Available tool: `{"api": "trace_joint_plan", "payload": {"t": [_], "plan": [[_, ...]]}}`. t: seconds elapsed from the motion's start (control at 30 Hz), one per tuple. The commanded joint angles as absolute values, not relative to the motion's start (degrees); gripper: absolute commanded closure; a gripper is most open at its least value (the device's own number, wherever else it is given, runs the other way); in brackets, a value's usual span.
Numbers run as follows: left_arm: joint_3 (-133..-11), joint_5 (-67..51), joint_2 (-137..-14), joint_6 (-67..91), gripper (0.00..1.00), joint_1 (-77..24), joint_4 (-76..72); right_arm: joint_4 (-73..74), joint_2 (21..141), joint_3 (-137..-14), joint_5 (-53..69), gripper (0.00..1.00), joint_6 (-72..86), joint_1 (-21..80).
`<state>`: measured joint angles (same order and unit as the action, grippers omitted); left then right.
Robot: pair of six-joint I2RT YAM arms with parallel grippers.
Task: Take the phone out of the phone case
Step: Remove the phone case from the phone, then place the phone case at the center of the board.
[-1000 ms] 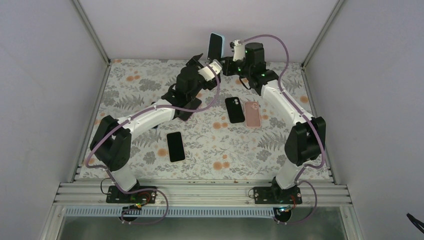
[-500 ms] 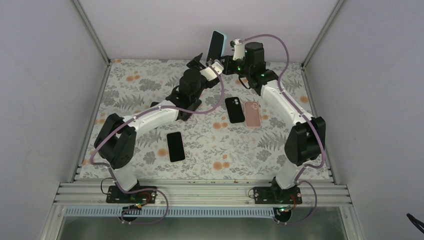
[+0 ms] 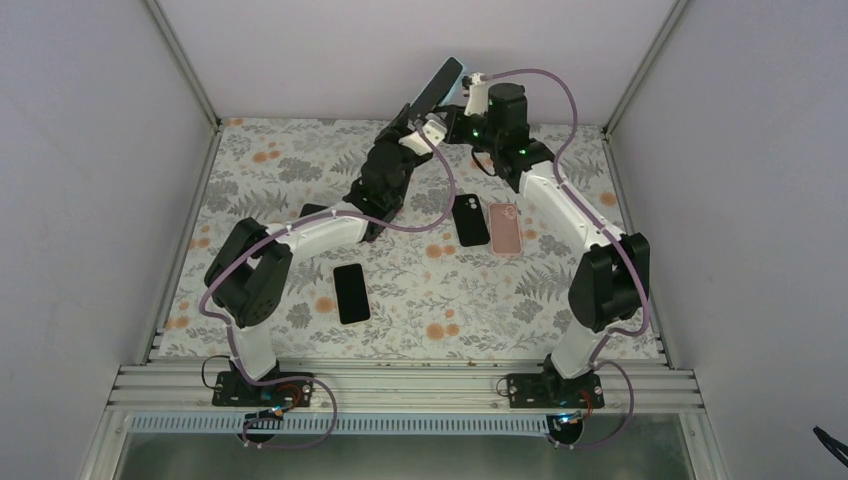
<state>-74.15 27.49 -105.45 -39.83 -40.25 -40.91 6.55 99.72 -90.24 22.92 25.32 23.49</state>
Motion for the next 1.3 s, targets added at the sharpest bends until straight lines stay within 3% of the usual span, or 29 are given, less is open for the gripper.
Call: {"api": "trace_joint_plan", "payload": {"t": [0.0,0.07,0.13,0.57,0.77,1.0,1.27], "plan": [[-76.7,29.8,-108.0,-40.1,0.71,-36.6,-36.4,7.6,97.5,-90.6,37.6,0.97,25.0,30.5],[-76.9,27.9,-107.3,-38.0,0.90,-36.6,-34.4,8.4,97.4,-90.8,35.9,0.97,23.3,30.5],[-77.3,25.8,-106.4,-36.2,0.98,-36.5,-31.4,9.8,97.5,-91.0,32.9,0.97,21.0,29.9],[-69.0,15.7,-88.9,-36.0,0.98,-30.0,-9.6,18.8,100.8,-91.3,11.8,0.97,1.1,13.4],[-51.7,19.3,-77.8,-47.1,0.98,-18.1,-17.8,27.1,103.8,-93.5,20.3,0.97,-0.1,8.6],[-38.1,21.7,-69.9,-57.8,0.98,-9.5,-21.9,41.9,111.9,-95.2,34.7,0.97,-6.1,11.9],[-27.8,20.0,-68.0,-61.6,0.98,-1.4,-22.6,47.7,116.5,-92.6,35.1,0.97,-11.5,18.7]]}}
